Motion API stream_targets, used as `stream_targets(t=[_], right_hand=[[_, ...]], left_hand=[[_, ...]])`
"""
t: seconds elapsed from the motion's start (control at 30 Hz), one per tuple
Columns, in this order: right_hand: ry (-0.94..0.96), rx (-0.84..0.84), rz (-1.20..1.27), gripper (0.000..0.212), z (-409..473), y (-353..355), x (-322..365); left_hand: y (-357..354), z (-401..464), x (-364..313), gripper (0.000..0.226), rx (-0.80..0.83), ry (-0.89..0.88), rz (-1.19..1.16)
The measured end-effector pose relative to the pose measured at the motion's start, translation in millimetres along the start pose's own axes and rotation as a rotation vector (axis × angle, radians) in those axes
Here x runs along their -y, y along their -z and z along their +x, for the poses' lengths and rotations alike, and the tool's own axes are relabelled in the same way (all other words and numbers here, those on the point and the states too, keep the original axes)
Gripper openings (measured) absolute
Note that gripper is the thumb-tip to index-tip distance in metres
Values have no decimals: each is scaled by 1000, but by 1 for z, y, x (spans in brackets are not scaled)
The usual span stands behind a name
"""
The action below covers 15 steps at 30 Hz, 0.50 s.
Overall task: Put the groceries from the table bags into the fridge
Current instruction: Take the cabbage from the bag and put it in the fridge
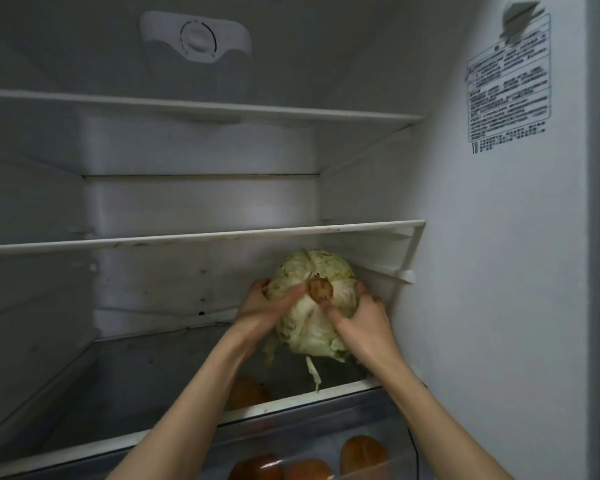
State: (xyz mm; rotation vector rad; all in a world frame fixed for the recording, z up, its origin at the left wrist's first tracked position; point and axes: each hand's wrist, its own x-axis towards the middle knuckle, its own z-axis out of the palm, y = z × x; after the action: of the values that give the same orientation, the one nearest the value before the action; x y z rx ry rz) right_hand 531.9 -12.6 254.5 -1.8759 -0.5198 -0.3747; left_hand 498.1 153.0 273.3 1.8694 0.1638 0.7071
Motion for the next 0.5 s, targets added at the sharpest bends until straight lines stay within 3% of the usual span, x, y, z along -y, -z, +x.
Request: stream_targets(t=[0.2, 0.5], right_hand=[[16, -25, 14, 63, 1, -3, 1], [-22, 71, -183, 59, -3, 0, 16]], left_hand=[[-1, 11, -1, 101, -36, 32, 54], [5, -6, -8, 66, 1, 83, 109]])
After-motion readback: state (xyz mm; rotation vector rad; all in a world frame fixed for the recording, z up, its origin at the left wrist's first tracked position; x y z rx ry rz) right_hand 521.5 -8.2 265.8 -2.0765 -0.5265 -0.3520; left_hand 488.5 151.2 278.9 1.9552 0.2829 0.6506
